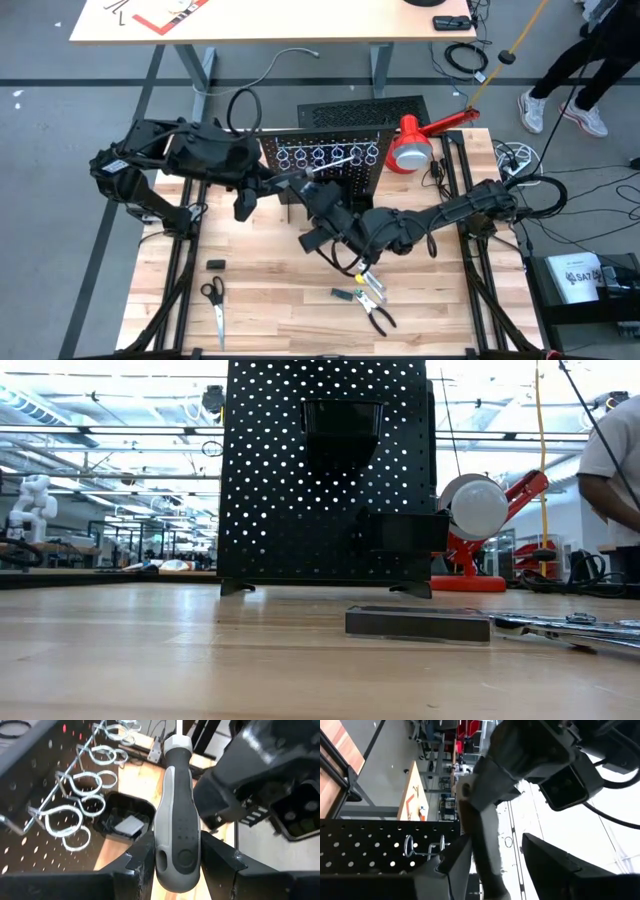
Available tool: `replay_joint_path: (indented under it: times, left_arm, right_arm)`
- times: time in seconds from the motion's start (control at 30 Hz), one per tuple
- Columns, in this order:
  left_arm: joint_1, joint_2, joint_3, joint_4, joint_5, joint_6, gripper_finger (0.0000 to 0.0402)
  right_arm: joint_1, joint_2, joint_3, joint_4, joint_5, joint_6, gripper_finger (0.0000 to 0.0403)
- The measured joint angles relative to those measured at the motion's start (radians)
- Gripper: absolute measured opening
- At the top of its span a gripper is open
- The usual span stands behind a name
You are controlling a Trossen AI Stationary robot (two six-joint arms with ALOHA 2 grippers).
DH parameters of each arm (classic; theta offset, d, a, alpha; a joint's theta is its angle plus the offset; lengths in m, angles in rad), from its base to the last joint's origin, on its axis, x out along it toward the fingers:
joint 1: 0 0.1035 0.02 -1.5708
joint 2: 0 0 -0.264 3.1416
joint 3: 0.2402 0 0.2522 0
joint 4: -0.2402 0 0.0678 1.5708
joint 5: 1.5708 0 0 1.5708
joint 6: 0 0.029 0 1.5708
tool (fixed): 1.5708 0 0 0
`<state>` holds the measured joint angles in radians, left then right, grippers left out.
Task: Hang tools onto peg board
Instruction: Hang the screwdriver on the pegboard
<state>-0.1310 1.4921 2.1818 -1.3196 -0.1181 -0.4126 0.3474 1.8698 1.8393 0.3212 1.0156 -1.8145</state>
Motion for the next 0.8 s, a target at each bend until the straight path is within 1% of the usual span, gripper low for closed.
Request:
replay_joint_path:
  times: [0.27, 0.6, 0.8]
  left_arm:
    - [0.000, -0.017, 0.000, -0.029, 0.002, 0.000, 0.0136]
    - [0.001, -0.048, 0.000, -0.040, -0.003, -0.001, 0.0136]
    - [-0.001, -0.049, 0.000, -0.081, 0.006, -0.001, 0.0136]
  right_arm:
    - [-0.002, 0.000, 0.000, 0.010, 0.026, 0.019, 0.0186]
    - [-0.046, 0.000, 0.000, 0.004, 0.026, 0.047, 0.0162]
    - [-0.074, 0.000, 0.000, 0.004, 0.034, 0.041, 0.0160]
